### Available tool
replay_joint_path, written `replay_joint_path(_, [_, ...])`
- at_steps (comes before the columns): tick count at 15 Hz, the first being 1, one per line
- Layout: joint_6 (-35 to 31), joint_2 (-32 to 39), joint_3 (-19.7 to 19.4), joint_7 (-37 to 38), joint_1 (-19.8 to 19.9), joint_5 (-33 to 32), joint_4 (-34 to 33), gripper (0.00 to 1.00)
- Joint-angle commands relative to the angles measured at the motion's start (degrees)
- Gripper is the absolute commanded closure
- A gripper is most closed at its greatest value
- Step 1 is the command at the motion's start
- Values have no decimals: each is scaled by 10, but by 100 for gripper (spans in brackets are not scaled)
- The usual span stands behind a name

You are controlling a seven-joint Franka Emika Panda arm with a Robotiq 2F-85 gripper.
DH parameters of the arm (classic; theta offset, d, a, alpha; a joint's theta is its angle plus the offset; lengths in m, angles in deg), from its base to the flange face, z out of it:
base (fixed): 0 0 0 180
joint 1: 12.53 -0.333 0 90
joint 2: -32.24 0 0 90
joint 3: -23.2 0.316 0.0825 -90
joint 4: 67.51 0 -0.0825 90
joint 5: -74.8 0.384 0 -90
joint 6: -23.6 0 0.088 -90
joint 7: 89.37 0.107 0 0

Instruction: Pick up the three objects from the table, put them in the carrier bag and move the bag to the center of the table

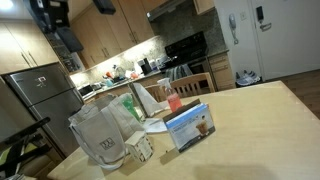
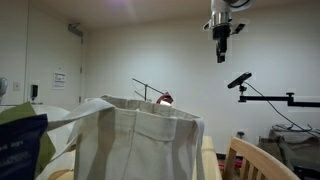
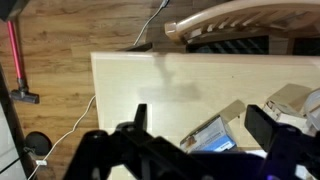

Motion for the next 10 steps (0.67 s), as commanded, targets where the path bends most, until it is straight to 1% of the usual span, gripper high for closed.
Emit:
replay_joint_path(1, [0,0,-3,-10,-2,3,-2,0])
replay_joint_path(4, [0,0,-4,-12,-3,4,-3,0])
replay_joint_path(5, [1,5,-10,-25,-7,25,-10,0])
replay_joint_path(6, [3,10,-14,-57,-14,37,-17,0])
replay_joint_path(7, [12,18,-7,-91,-18,18,-29,0])
replay_joint_path(10, [26,34,1,-172,-32,17,-47,0])
